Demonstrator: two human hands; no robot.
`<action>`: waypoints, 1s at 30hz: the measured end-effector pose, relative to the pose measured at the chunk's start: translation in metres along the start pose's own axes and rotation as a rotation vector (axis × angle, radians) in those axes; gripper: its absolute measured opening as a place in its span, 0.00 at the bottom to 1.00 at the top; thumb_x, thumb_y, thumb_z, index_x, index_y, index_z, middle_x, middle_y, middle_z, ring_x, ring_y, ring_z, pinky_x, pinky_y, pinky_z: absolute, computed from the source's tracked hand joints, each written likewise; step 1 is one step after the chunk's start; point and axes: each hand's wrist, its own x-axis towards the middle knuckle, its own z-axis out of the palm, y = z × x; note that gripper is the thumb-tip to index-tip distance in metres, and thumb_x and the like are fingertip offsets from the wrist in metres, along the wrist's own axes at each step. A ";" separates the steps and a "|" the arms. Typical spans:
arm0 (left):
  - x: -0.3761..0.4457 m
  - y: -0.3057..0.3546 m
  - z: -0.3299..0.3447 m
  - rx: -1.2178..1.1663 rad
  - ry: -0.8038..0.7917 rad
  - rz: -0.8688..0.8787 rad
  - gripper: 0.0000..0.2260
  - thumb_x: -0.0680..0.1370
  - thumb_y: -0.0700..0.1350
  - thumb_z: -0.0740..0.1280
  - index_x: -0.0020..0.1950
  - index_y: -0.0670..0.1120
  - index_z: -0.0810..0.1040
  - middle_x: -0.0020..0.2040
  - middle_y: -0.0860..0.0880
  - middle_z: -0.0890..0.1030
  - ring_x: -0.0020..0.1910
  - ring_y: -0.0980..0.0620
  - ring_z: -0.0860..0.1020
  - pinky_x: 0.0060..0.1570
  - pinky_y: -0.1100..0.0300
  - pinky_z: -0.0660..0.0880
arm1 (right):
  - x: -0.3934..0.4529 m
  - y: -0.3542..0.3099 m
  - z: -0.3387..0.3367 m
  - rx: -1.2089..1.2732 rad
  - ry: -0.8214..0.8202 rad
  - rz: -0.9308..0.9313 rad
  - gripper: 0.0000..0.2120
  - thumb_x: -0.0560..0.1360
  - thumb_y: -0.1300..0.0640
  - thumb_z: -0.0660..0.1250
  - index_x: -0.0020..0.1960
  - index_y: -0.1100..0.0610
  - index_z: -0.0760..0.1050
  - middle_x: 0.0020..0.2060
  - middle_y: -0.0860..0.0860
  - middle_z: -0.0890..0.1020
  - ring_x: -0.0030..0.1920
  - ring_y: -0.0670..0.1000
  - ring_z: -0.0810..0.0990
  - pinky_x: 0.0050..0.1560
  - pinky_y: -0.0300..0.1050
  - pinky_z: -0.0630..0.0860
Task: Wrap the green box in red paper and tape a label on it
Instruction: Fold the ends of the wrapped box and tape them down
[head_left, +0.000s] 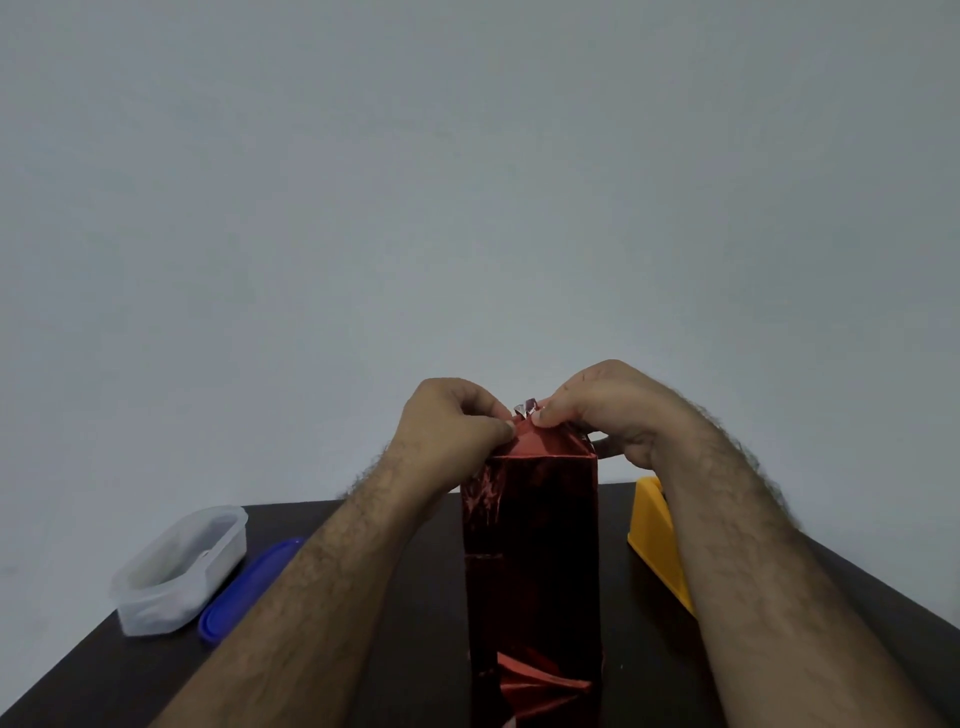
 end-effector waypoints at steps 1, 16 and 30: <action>0.001 0.000 0.000 0.002 -0.002 0.002 0.05 0.74 0.36 0.75 0.39 0.42 0.86 0.36 0.43 0.86 0.33 0.49 0.81 0.35 0.56 0.79 | 0.000 0.000 0.000 0.015 -0.001 0.002 0.07 0.70 0.64 0.79 0.47 0.62 0.85 0.51 0.59 0.88 0.52 0.57 0.86 0.42 0.48 0.81; -0.002 0.001 0.004 -0.107 -0.065 -0.054 0.10 0.81 0.42 0.72 0.41 0.39 0.85 0.36 0.40 0.83 0.34 0.49 0.79 0.38 0.56 0.75 | -0.010 -0.005 -0.007 0.142 -0.083 -0.070 0.13 0.71 0.59 0.80 0.52 0.64 0.84 0.41 0.53 0.88 0.43 0.52 0.87 0.40 0.51 0.84; 0.000 0.001 0.009 -0.132 -0.085 -0.107 0.11 0.82 0.41 0.70 0.41 0.38 0.84 0.36 0.42 0.81 0.35 0.48 0.77 0.40 0.56 0.73 | -0.003 0.002 -0.011 0.112 -0.079 -0.054 0.12 0.68 0.59 0.83 0.49 0.61 0.86 0.48 0.56 0.89 0.53 0.54 0.87 0.51 0.57 0.84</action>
